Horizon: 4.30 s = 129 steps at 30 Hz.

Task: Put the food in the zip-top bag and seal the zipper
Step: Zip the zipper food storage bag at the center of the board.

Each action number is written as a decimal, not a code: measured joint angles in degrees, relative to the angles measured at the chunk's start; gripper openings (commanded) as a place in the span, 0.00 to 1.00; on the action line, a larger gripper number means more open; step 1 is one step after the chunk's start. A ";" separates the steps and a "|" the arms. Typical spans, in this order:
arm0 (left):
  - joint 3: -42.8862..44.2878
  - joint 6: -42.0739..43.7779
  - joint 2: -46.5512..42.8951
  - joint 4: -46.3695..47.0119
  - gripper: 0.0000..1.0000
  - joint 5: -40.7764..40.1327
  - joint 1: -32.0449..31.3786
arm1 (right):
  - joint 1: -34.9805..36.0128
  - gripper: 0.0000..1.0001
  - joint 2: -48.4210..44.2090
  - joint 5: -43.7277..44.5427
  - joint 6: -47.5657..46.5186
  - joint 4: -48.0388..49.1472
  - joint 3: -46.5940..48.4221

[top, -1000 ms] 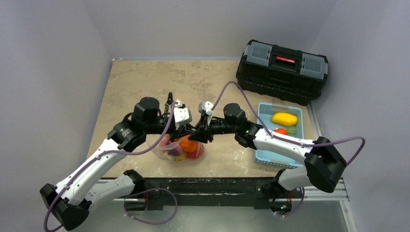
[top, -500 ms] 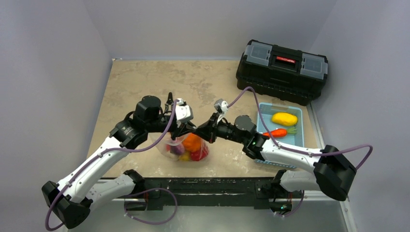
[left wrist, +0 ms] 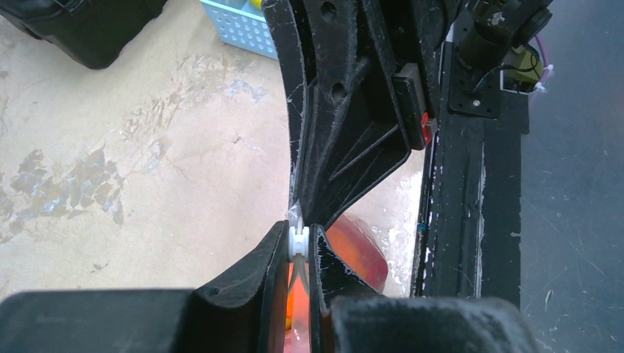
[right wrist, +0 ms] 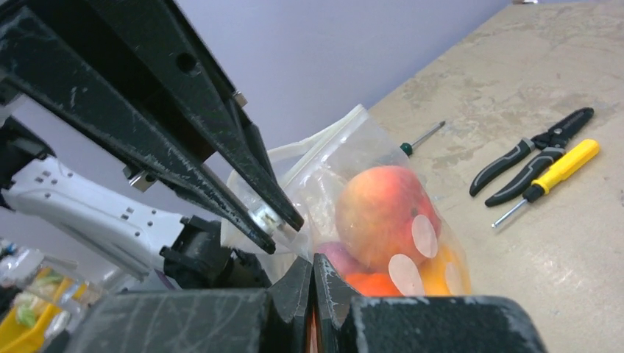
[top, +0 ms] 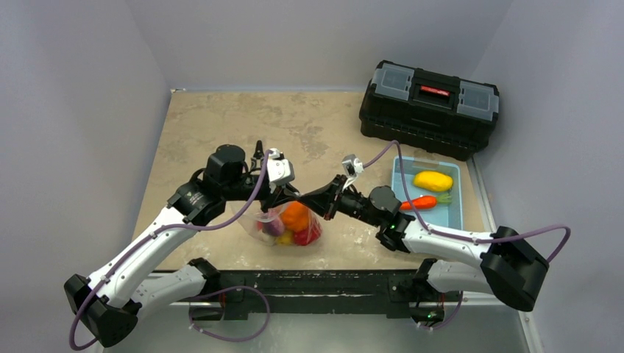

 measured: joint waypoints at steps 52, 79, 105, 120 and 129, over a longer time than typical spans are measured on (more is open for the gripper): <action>1.29 0.33 2.91 -6.54 0.00 1.73 0.33 | -0.52 0.51 -7.41 -10.05 -21.90 -32.11 10.54; 1.90 -0.04 2.89 -6.54 0.00 4.13 0.20 | -0.87 0.28 -0.13 -7.58 -22.16 -72.46 38.64; 2.23 -0.98 2.91 -6.86 0.00 5.03 0.20 | 2.05 0.11 1.55 -5.79 -27.34 -75.34 42.29; 2.23 -0.98 2.93 -7.91 0.00 6.05 0.22 | 3.50 0.01 2.38 -2.97 -28.00 -75.58 42.75; 2.23 -0.96 2.93 -8.83 0.00 6.49 0.28 | 4.66 0.02 4.22 -1.99 -28.00 -73.92 42.97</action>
